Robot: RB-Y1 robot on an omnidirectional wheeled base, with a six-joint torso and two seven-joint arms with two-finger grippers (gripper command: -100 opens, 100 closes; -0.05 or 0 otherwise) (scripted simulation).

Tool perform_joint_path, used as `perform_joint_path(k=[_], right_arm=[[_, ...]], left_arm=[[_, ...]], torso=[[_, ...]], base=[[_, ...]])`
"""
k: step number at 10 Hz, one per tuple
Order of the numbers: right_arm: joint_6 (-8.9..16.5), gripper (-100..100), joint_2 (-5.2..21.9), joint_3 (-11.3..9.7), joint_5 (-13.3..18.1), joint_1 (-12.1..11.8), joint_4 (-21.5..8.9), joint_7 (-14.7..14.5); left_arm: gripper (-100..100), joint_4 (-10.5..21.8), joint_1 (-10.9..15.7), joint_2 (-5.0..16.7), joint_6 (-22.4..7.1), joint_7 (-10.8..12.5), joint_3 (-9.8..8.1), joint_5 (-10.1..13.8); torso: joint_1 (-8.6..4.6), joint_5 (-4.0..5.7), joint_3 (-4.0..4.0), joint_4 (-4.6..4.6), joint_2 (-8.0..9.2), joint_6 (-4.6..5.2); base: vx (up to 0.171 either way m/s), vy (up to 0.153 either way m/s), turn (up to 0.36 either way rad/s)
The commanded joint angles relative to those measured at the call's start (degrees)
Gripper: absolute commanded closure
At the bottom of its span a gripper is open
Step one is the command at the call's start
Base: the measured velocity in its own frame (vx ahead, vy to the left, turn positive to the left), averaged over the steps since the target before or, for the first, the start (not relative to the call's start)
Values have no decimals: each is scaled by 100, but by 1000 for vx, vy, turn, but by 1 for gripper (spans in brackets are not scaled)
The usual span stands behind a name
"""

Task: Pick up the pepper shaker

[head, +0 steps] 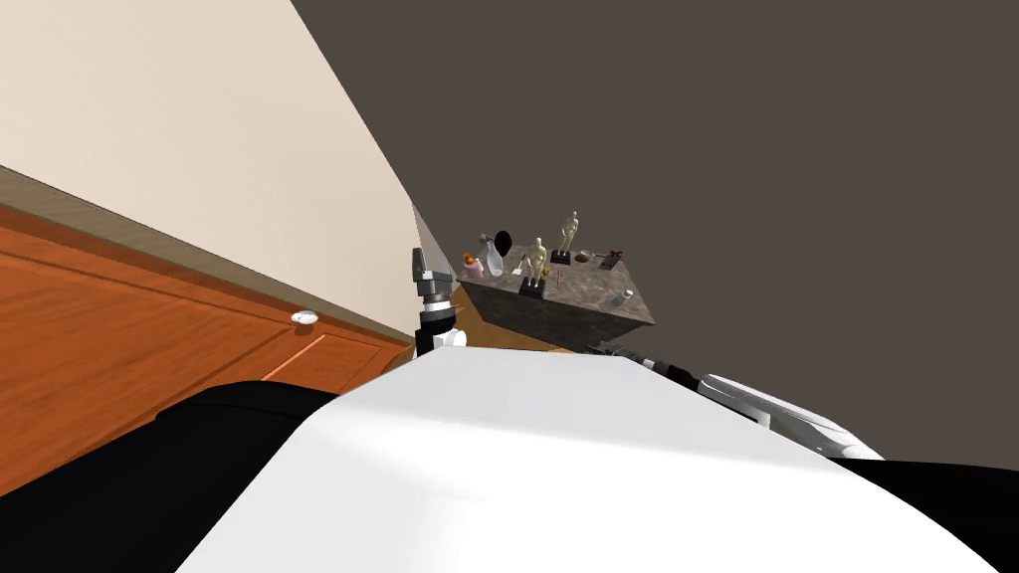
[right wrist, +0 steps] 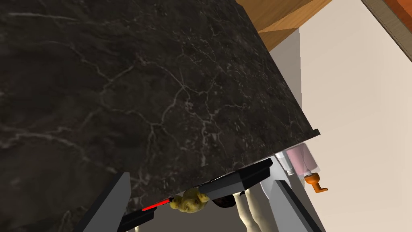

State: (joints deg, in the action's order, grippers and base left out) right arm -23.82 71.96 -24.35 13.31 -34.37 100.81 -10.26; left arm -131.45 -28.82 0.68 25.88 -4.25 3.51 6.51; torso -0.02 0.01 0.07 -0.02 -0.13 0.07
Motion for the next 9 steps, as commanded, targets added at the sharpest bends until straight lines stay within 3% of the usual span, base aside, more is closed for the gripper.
perform_joint_path(k=[1, 9], right_arm=[[-71, -100, 286, -66, 25, 33, -261, 100], [-260, -100, 1605, -154, 38, 8, -968, 457]], left_arm=[[0, 0, 0, 0, 0, 0, 0, 0], [0, 0, 0, 0, 0, 0, 0, 0]], torso=[[0, 0, 0, 0, 0, 0], [1, 1, 3, -1, -5, 1]], base=[[19, 5, 134], [20, 2, 113]])
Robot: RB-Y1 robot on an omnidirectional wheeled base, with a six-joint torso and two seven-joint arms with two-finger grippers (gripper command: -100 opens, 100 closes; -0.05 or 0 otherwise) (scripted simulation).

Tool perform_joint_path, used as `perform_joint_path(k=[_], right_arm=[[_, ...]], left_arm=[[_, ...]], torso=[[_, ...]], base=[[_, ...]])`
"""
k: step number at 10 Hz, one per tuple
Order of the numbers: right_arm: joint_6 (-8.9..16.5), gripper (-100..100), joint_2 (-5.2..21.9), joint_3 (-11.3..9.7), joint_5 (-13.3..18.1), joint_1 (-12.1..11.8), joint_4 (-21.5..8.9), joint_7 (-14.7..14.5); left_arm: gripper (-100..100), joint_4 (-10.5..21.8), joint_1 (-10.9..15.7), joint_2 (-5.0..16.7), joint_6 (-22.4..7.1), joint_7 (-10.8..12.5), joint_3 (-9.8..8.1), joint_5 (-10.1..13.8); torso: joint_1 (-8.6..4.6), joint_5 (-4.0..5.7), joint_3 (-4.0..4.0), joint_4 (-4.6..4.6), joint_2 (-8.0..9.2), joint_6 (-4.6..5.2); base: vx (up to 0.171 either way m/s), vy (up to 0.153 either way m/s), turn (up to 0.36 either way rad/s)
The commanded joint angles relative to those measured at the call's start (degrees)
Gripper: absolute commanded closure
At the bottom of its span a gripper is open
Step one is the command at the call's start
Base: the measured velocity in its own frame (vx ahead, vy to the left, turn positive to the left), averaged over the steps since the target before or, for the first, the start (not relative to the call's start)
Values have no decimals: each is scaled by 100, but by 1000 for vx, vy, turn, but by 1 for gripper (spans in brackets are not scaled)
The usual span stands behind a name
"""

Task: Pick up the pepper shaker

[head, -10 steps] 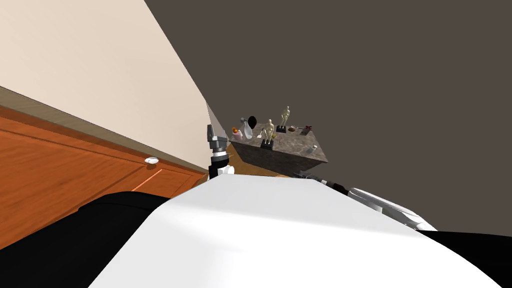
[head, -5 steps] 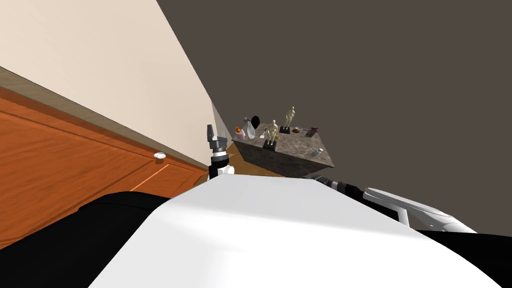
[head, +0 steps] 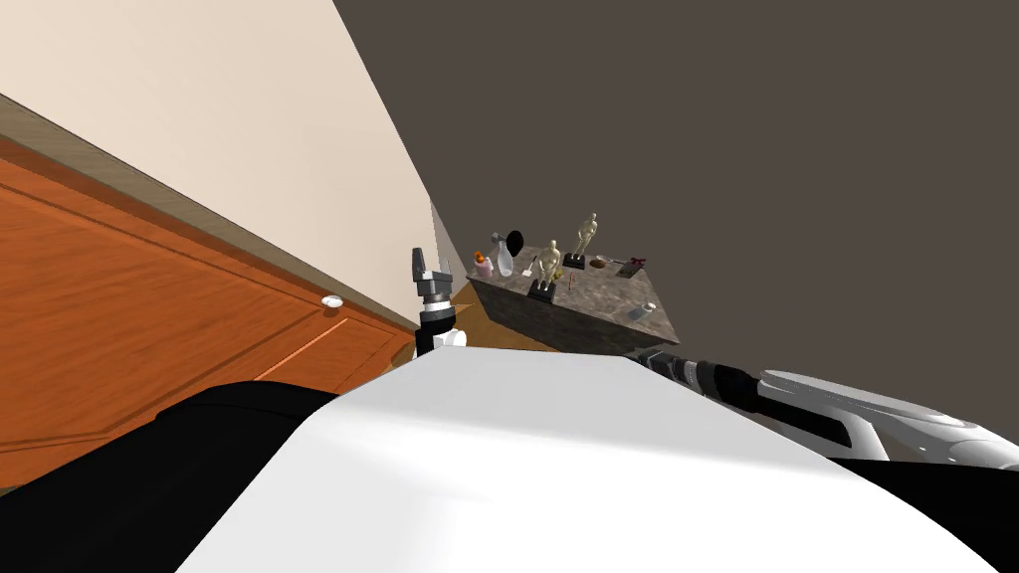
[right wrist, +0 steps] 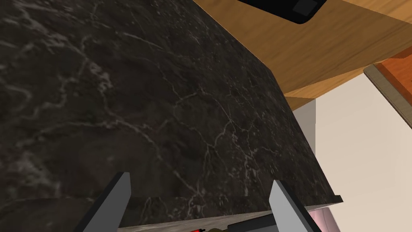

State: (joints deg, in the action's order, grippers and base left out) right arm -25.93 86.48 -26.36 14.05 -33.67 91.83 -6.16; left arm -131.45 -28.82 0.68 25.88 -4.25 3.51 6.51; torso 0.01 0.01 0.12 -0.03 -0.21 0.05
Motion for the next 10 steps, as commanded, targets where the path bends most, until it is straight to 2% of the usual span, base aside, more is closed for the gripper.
perform_joint_path(k=[1, 4, 5, 7, 8, 10], right_arm=[[-49, -100, 239, 47, -37, -62, -70, 47], [-141, -100, 725, 41, -62, -66, -386, 244], [-141, -100, 763, 41, -62, -66, -386, 244], [-228, -100, 1210, 53, -101, -67, -660, 438], [-228, -100, 1214, 53, -101, -67, -660, 438], [-307, -100, 1575, 77, -147, -67, -880, 614]], left_arm=[[0, 0, 0, 0, 0, 0, 0, 0], [0, 0, -1, 0, 0, 0, 0, 0], [0, 0, 0, 0, 0, 0, 0, 0], [0, 0, 0, 0, 0, 0, 0, 0], [0, 0, 0, 0, 0, 0, 0, 0], [0, 0, 0, 0, 0, 0, 0, 0]], torso=[[0, 0, 0, 0, 0, 0], [2, 0, -1, 0, 1, 5], [0, 0, -1, 0, 1, 2], [2, -1, 0, 0, 0, 2], [3, -1, 4, -1, -6, 1], [1, 0, 1, 0, -1, 3]], base=[[26, 5, 69], [28, 5, 94], [22, -2, 58], [38, 2, 130], [36, -2, 45], [35, -4, 95]])
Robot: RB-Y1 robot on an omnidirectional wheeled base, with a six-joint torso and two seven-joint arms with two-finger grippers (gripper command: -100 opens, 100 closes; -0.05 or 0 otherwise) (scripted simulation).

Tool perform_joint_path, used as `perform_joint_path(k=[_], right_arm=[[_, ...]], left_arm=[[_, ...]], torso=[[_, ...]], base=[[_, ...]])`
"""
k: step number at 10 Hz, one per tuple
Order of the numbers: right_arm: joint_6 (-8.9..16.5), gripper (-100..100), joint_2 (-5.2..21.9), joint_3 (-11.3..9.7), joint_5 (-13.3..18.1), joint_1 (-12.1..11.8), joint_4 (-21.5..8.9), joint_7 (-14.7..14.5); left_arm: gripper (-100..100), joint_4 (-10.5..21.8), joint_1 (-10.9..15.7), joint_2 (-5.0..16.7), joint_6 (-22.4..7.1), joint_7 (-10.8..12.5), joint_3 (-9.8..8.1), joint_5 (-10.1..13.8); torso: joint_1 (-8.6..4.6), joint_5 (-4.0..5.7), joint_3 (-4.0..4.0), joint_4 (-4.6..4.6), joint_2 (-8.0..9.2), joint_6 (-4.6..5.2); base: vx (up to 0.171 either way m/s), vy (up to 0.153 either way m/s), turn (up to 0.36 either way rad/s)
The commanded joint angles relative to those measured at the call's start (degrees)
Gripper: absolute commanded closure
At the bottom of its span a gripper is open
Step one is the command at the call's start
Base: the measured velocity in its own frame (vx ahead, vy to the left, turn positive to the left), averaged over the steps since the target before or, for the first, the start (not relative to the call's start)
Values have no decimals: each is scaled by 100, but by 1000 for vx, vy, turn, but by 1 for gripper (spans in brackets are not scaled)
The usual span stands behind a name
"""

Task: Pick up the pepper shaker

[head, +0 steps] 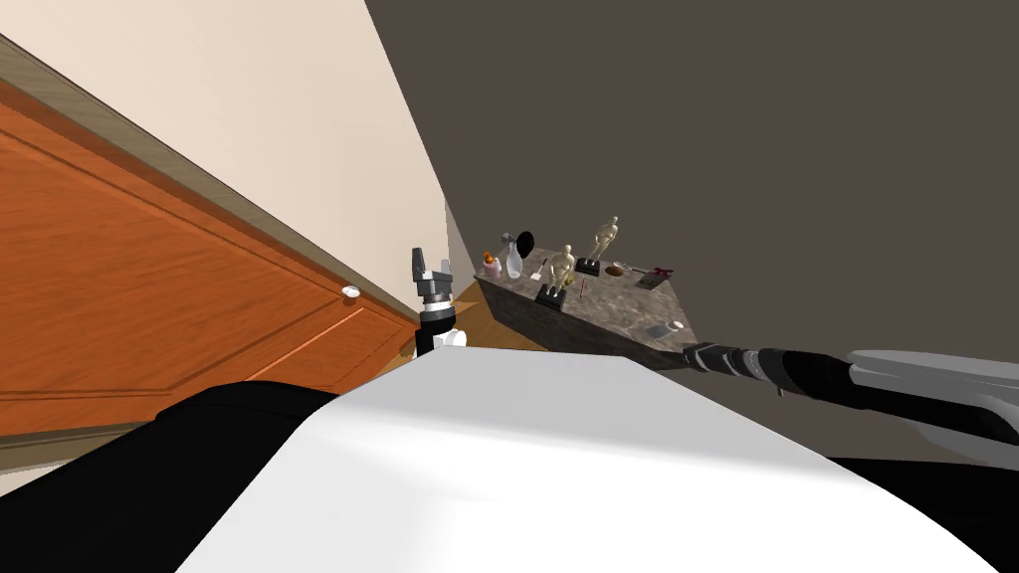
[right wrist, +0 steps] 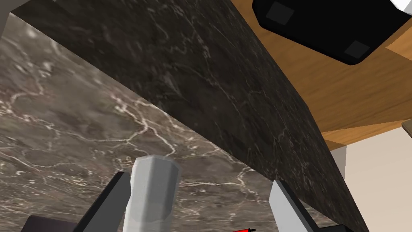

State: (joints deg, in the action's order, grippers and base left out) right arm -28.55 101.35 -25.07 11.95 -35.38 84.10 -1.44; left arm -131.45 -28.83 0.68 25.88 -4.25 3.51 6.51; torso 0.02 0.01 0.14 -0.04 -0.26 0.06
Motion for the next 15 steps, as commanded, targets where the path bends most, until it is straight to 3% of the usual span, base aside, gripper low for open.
perform_joint_path(k=[1, 2, 4, 6, 7, 8, 11, 12, 13, 15], right_arm=[[-80, -100, 231, -38, 41, 106, -194, 218], [-80, -100, 231, -38, 41, 106, -194, 218], [-156, -100, 493, 7, -12, 122, -341, 369], [-122, -100, 517, 38, -117, 44, -289, 265], [-135, 0, 516, 35, -101, 56, -300, 289], [-82, -100, 343, 6, -51, 54, -356, 229], [-5, -100, 84, -37, 27, 53, -443, 143], [-10, -100, 186, 7, -106, -29, -392, 82], [-8, 100, 175, 6, -101, -29, -397, 76], [-10, 100, 178, 7, -101, -28, -397, 77]], left_arm=[[0, 0, 0, 0, 0, 0, 0, 0], [0, 0, 0, 0, 0, 0, 0, 0], [0, 0, 0, 0, 0, 0, 0, 0], [0, 0, 0, 0, 0, 0, 0, 0], [0, 0, 0, 0, 0, 0, 0, 0], [0, 0, 0, 0, 0, 0, 0, 0], [0, 0, 0, 0, 0, 0, 0, 0], [0, 0, 0, 0, 0, 0, 0, 0], [0, 0, 0, 0, 0, 0, 0, 0], [0, 0, 0, 0, 0, 0, 0, 0]], torso=[[0, 0, 0, 0, 0, 0], [-2, 1, 1, 0, -2, 2], [1, 1, -3, 1, 6, 3], [7, 1, -1, 0, 2, 5], [4, 1, -6, 2, 11, 6], [2, 2, -9, 4, 16, 6], [0, 3, -6, 2, 10, 5], [1, 3, -5, 2, 8, 5], [1, 2, -7, 3, 13, 6], [1, 5, -10, 4, 18, 6]], base=[[46, -8, 91], [31, -9, 19], [37, 5, 86], [24, 9, 20], [0, 0, 0], [21, 3, 57], [30, 3, 73], [16, 1, 11], [0, 0, 0], [0, 0, 0]])
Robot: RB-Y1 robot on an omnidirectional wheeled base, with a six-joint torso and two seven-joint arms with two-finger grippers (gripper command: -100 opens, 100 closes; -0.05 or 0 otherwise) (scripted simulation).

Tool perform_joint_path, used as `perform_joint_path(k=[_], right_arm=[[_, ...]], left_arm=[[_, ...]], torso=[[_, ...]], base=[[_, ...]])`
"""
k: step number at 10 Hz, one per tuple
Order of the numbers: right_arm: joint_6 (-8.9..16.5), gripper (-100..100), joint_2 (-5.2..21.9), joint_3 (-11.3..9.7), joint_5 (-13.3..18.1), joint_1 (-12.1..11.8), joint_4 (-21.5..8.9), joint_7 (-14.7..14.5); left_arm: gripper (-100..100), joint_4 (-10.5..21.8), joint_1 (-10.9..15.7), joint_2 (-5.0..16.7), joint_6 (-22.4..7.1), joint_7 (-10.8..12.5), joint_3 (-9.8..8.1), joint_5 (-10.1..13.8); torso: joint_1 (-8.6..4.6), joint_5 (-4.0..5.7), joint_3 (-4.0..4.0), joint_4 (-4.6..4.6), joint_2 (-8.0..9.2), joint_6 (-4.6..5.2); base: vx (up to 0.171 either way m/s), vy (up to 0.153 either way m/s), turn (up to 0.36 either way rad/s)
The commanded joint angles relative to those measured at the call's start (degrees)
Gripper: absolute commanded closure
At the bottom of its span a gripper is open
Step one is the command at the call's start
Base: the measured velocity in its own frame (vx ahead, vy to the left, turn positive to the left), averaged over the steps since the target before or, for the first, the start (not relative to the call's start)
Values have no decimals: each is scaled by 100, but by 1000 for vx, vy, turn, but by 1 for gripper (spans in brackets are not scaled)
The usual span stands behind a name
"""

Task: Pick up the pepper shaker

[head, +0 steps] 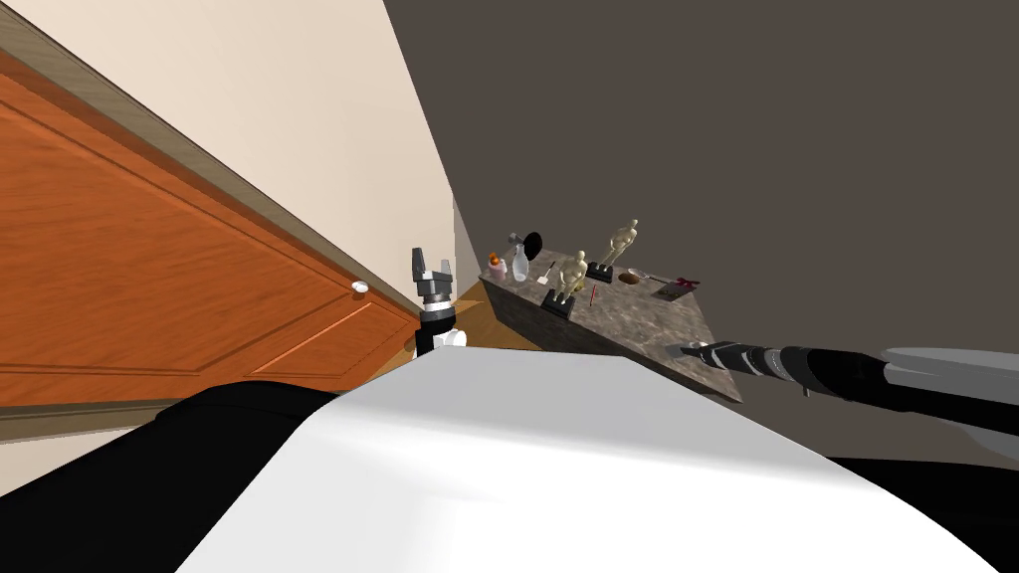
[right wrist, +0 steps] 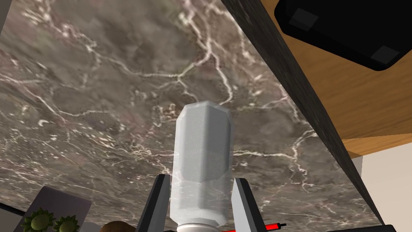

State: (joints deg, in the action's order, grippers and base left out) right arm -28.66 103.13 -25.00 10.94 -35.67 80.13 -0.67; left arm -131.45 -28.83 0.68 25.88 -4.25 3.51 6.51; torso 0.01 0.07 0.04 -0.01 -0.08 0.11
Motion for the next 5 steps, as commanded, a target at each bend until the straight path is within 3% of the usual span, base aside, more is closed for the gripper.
perform_joint_path(k=[1, 2, 3, 4, 5], right_arm=[[0, 100, 0, 0, 0, 0, 0, 0], [2, 100, 0, 0, 0, 0, -1, 0], [3, 0, 0, 0, 0, 0, -1, 0], [-71, 100, 165, 0, 51, 82, 40, 153], [-96, 100, 251, 14, 25, 82, 69, 182]], left_arm=[[0, 0, 0, 0, 0, 0, 0, 0], [0, 0, 0, 0, 0, 0, 0, 0], [0, 0, 0, 0, 0, 0, 0, 0], [0, 0, 0, 0, 0, 0, 0, 0], [0, 0, 0, 0, 0, 0, 0, 0]], torso=[[0, 0, 0, 0, 0, 0], [-1, 1, 0, 0, 0, 0], [-1, 1, 0, 0, 0, 0], [-1, 1, 0, 0, 0, -1], [-2, -2, -6, 2, 10, 6]], base=[[0, 0, 0], [0, 0, 0], [0, 0, 0], [-30, -6, -137], [-47, -1, -97]])
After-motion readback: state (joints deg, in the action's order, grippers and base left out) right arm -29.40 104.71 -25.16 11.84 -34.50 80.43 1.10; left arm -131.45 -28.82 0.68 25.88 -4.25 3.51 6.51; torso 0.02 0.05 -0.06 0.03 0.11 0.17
